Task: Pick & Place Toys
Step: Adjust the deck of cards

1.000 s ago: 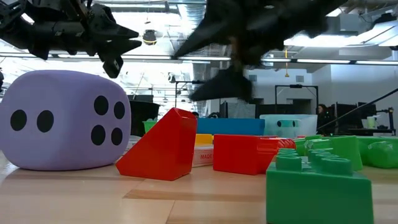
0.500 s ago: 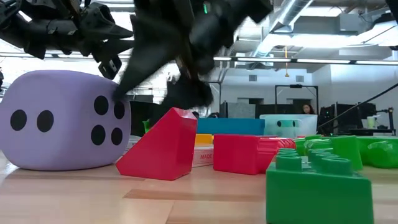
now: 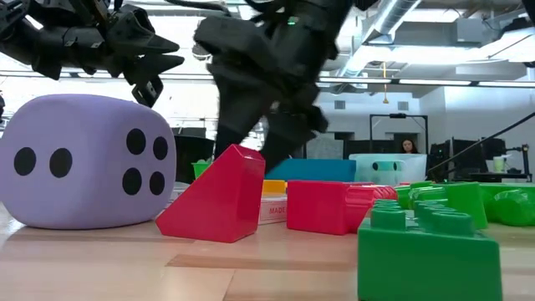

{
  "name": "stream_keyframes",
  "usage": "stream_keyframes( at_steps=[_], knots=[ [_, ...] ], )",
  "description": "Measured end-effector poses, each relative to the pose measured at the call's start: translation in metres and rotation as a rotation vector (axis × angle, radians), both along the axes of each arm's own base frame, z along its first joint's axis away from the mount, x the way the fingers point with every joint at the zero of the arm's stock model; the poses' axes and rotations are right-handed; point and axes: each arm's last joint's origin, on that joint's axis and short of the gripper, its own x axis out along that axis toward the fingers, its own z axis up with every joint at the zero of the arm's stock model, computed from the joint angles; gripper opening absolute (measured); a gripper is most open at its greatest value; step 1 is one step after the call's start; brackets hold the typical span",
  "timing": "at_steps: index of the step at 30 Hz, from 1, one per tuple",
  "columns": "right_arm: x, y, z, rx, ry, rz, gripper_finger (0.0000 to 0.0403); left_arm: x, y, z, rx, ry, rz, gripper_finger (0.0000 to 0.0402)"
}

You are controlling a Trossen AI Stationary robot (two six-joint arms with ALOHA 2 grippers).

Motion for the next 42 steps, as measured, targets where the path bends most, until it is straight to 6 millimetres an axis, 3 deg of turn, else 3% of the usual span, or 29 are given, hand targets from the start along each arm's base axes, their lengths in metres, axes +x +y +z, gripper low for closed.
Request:
stream_keyframes(
  at_steps=[24,42],
  knots=[
    [-0.002,-0.001,-0.002,0.025,0.02,-0.072,0.0322,0.0,0.0,0.001,0.0,-0.009,0.0,0.0076],
    [-0.007,0.009,-0.004,0.085,0.058,-0.076,0.0322,0.0,0.0,0.001,0.0,-0.008,0.0,0.0076]
  ],
)
